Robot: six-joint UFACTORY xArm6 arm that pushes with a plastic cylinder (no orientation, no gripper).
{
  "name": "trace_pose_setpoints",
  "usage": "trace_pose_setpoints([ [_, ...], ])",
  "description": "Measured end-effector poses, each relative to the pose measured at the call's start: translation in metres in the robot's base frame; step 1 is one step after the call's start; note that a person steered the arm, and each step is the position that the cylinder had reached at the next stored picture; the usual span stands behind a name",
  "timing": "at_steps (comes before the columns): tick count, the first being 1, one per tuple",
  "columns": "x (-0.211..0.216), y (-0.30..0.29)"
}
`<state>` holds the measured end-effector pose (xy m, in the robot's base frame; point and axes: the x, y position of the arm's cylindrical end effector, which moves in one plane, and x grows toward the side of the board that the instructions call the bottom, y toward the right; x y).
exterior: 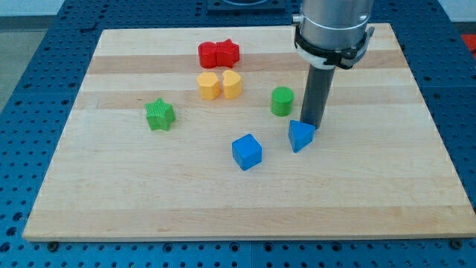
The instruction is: Push blue triangle closer to blue cube
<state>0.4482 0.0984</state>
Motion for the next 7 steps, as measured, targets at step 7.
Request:
trace_pose_setpoints([
  [7, 0.029, -0.07],
])
